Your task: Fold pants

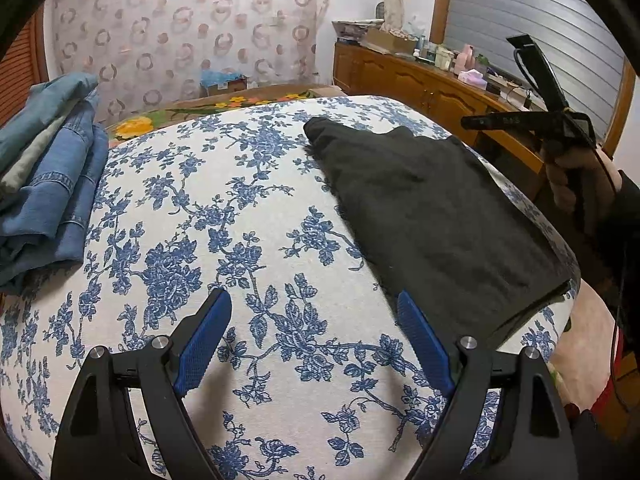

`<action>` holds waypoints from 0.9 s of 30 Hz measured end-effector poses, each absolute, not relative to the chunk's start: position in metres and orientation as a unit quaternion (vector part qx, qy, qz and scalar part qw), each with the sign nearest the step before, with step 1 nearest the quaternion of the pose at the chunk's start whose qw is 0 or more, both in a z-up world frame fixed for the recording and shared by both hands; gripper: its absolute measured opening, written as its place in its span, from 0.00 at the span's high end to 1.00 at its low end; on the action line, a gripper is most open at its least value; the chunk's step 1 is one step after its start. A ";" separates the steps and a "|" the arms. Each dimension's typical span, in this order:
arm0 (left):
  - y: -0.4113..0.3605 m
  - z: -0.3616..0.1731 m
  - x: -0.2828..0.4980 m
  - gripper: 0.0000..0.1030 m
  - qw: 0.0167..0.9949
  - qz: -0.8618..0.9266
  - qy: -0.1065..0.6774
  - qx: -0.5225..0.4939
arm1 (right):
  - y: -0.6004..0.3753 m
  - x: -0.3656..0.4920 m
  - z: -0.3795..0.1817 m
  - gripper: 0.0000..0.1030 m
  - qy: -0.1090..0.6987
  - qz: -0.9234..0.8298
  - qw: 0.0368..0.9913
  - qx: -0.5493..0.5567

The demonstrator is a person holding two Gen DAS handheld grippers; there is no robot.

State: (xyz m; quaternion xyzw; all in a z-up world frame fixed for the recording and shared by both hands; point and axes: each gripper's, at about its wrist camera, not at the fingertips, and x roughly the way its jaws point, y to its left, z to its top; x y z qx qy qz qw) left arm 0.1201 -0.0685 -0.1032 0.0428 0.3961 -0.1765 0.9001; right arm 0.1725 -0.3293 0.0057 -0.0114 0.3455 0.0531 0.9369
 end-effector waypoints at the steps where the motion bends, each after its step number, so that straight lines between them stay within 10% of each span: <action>1: -0.069 -0.103 0.120 0.17 0.900 -0.178 0.396 0.043 | -0.328 0.168 0.007 0.70 0.344 0.056 0.937 -0.013; 27: -0.096 -0.107 0.112 0.17 0.889 -0.205 0.404 0.068 | -0.325 0.035 -0.048 0.44 0.345 0.094 0.933 -0.032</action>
